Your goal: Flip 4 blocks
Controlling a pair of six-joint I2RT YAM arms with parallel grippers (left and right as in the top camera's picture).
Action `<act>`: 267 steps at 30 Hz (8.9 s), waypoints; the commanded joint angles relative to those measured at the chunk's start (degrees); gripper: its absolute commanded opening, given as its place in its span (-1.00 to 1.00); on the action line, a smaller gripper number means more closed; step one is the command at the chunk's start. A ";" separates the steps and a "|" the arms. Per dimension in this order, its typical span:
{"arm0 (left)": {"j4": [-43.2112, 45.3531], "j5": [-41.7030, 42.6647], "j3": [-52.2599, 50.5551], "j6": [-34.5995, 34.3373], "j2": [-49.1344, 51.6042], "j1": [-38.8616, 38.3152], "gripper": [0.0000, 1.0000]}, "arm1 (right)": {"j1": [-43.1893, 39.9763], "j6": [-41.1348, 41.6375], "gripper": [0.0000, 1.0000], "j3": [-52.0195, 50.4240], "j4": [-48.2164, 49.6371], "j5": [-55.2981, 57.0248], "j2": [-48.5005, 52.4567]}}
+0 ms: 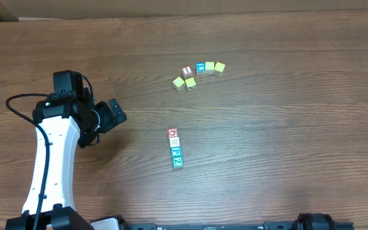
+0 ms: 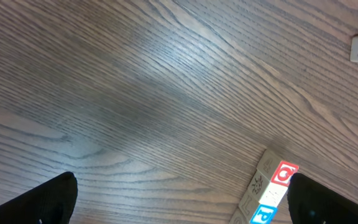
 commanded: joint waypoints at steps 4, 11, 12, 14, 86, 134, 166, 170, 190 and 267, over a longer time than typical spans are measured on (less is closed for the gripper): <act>0.07 -0.20 -0.28 0.07 0.20 0.20 0.99 | -0.83 -0.98 1.00 -14.78 8.24 0.00 -13.14; 0.07 -0.20 -0.28 0.07 0.20 0.20 1.00 | -0.83 -1.75 1.00 -33.40 24.37 -4.04 -25.66; 0.07 -0.20 -0.28 0.07 0.22 0.20 1.00 | -0.83 -2.71 1.00 -36.54 27.74 -5.31 -27.08; 0.07 -0.20 -0.28 0.07 0.22 0.20 0.99 | -0.85 -4.33 1.00 -42.07 34.42 -7.54 -28.74; 0.07 -0.20 -0.28 0.07 0.20 0.20 1.00 | -0.07 -23.65 1.00 -84.70 53.48 -13.62 -28.72; 0.04 -1.66 -0.28 0.04 -36.33 0.20 0.99 | -0.07 -23.65 1.00 -84.70 53.48 -13.62 -28.72; 31.85 -2.71 -28.46 -1.29 -81.13 -2.51 0.99 | -0.07 -23.65 1.00 -84.70 53.48 -13.62 -28.72; 45.46 -2.73 -34.58 -2.14 -82.75 -2.56 0.99 | -0.07 -23.65 1.00 -84.70 53.48 -13.62 -28.72; 80.67 -1.70 -63.04 -2.47 -82.82 -2.97 1.00 | -0.07 -23.65 1.00 -84.70 53.48 -13.62 -28.72; 55.78 -2.84 -65.75 10.62 -82.79 -5.70 1.00 | -0.07 -23.65 1.00 -84.70 53.48 -13.62 -28.72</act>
